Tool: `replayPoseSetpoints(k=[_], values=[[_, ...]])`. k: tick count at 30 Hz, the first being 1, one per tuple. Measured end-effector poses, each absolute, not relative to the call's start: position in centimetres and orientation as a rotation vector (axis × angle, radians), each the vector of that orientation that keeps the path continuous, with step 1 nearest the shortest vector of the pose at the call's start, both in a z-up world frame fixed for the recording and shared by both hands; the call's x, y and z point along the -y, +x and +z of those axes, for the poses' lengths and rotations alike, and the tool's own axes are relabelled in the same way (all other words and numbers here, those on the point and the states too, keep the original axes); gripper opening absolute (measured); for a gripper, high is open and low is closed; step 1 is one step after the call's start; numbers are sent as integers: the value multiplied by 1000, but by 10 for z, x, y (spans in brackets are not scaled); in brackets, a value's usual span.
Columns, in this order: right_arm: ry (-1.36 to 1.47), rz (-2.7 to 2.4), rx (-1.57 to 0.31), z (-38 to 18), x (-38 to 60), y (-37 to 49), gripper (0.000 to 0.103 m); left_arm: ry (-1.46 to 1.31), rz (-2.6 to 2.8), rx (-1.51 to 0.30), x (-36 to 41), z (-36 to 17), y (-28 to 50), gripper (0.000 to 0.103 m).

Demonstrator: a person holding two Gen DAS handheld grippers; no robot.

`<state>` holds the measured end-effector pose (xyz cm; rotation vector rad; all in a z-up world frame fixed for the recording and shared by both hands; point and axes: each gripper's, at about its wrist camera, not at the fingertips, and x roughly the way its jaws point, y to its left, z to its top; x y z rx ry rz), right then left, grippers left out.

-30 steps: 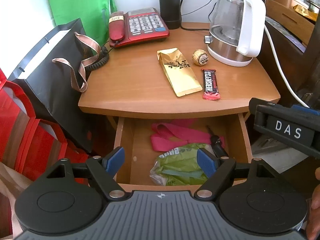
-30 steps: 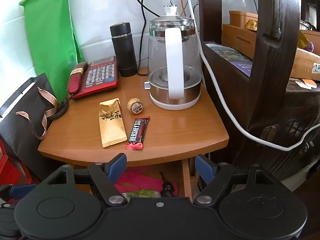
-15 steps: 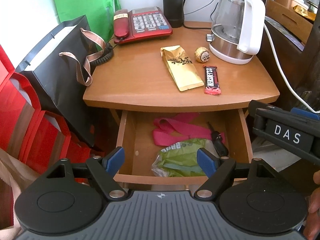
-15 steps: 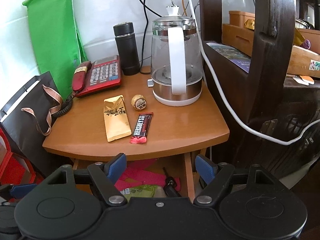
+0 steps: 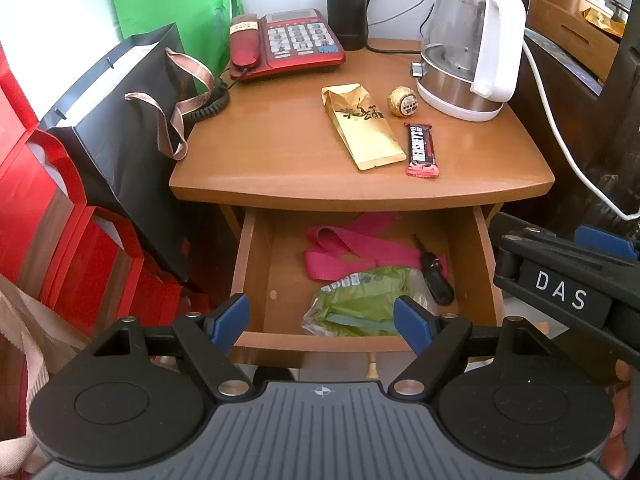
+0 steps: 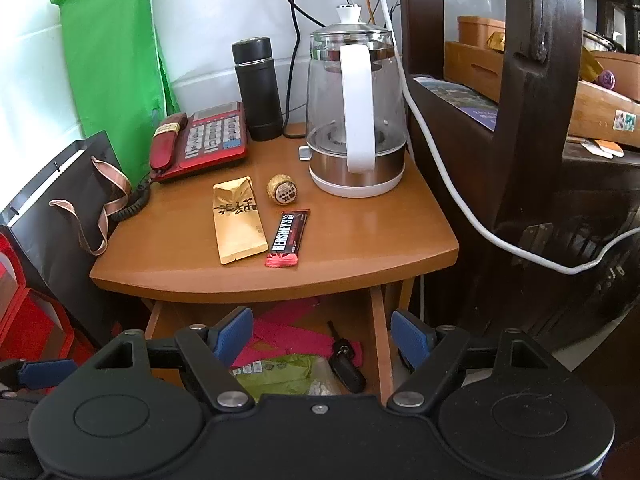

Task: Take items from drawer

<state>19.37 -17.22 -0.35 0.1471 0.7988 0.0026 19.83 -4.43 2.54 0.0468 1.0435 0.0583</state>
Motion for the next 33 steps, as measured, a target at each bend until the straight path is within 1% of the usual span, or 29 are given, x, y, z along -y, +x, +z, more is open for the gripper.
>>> replayPoseSetpoints(k=[33], values=[[146,-9,-820,-14,165,167,75,68,58,-1077,46,14,172,83]])
